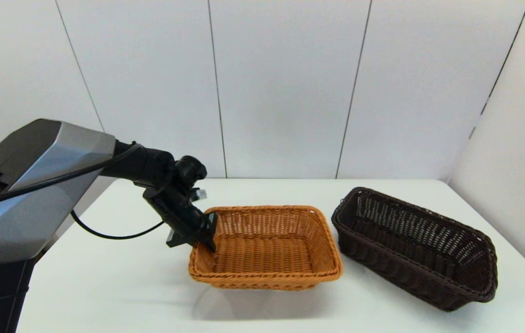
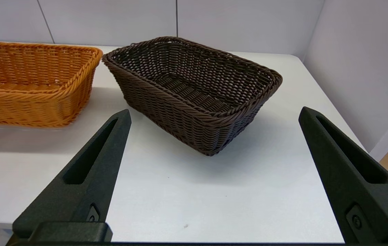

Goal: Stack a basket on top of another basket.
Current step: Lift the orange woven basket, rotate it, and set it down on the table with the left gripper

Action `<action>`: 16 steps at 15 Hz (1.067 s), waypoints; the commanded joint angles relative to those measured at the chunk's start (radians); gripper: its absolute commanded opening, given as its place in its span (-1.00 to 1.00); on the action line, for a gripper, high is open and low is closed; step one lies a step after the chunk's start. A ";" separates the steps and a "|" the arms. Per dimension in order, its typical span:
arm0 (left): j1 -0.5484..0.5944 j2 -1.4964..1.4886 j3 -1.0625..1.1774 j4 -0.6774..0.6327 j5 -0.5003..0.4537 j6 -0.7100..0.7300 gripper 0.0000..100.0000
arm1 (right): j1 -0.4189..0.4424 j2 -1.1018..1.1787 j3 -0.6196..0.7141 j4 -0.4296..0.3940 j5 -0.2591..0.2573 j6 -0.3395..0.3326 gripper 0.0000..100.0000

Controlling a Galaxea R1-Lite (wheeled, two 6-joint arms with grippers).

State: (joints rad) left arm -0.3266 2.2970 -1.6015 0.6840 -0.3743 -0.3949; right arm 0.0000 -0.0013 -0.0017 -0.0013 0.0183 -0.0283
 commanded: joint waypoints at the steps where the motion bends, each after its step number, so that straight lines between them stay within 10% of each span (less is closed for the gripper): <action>1: -0.002 -0.001 0.000 -0.004 -0.003 -0.004 -1.00 | 0.000 0.000 0.000 0.000 0.000 0.001 1.00; 10: -0.008 -0.004 0.000 -0.006 -0.023 -0.005 -1.00 | 0.000 0.000 0.000 0.000 0.000 -0.001 1.00; 11: -0.009 -0.004 0.000 -0.008 -0.025 -0.007 1.00 | 0.000 0.000 0.000 0.000 0.000 0.001 1.00; 16: -0.008 -0.004 0.000 -0.014 -0.023 -0.007 1.00 | 0.000 0.001 0.000 0.000 0.000 -0.001 1.00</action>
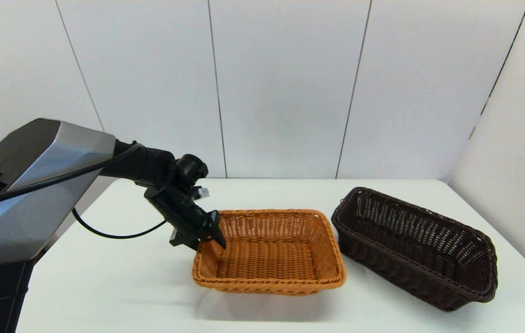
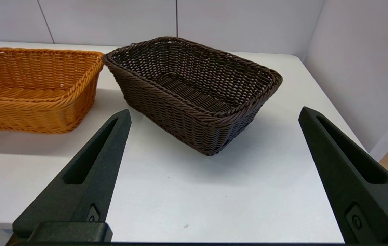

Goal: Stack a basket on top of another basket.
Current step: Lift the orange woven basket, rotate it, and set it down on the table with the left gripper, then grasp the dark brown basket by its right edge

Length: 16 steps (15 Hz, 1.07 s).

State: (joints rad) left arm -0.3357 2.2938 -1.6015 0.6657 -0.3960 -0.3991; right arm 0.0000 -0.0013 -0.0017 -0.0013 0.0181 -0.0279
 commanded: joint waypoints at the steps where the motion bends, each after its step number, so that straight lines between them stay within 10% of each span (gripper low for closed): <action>1: 0.003 -0.008 -0.002 0.005 -0.001 -0.004 1.00 | 0.000 0.000 0.000 0.000 0.000 -0.001 1.00; 16: 0.098 -1.395 0.834 -0.003 0.316 0.077 1.00 | 0.000 0.000 0.000 0.000 0.000 -0.001 1.00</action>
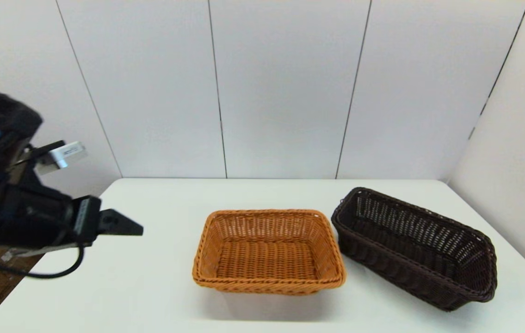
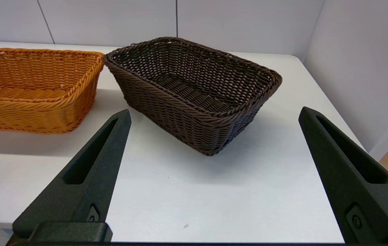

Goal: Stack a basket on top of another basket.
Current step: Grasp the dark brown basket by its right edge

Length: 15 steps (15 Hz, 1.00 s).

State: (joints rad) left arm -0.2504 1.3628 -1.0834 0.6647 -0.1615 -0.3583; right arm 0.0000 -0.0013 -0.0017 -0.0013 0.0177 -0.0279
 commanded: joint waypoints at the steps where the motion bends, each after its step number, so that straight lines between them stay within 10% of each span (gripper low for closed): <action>1: 0.025 -0.530 0.372 -0.002 0.089 0.061 1.00 | 0.000 0.000 0.000 0.000 0.001 -0.001 1.00; 15: 0.161 -1.084 0.735 -0.116 0.117 0.220 1.00 | 0.000 0.000 0.000 0.000 0.001 -0.001 1.00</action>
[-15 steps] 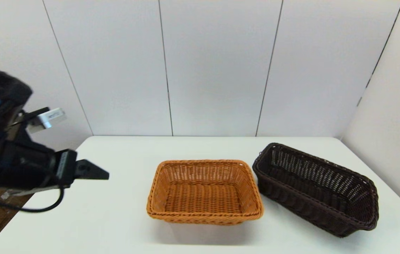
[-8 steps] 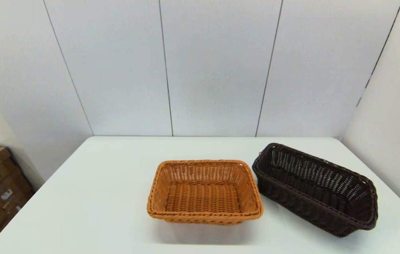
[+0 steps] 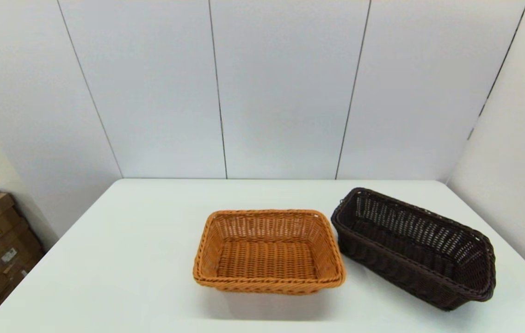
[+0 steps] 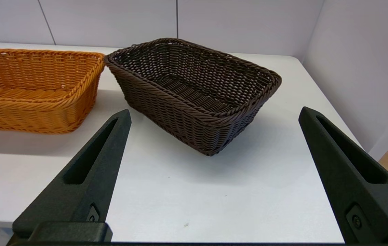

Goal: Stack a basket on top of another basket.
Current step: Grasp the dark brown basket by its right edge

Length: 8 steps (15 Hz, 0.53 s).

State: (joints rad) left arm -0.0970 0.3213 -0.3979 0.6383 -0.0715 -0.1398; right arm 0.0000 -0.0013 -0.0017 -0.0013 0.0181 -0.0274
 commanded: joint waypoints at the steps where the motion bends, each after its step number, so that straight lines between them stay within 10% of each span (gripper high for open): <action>1: 0.008 -0.042 0.067 -0.131 0.065 0.003 1.00 | 0.000 0.000 0.000 0.000 0.000 -0.002 1.00; 8: 0.097 -0.056 0.028 -0.106 0.085 0.009 1.00 | 0.000 0.000 0.000 0.000 0.000 -0.002 1.00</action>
State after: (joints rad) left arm -0.0645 0.2698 -0.3500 0.5174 0.0206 -0.1489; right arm 0.0000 -0.0013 -0.0017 -0.0013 0.0177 -0.0283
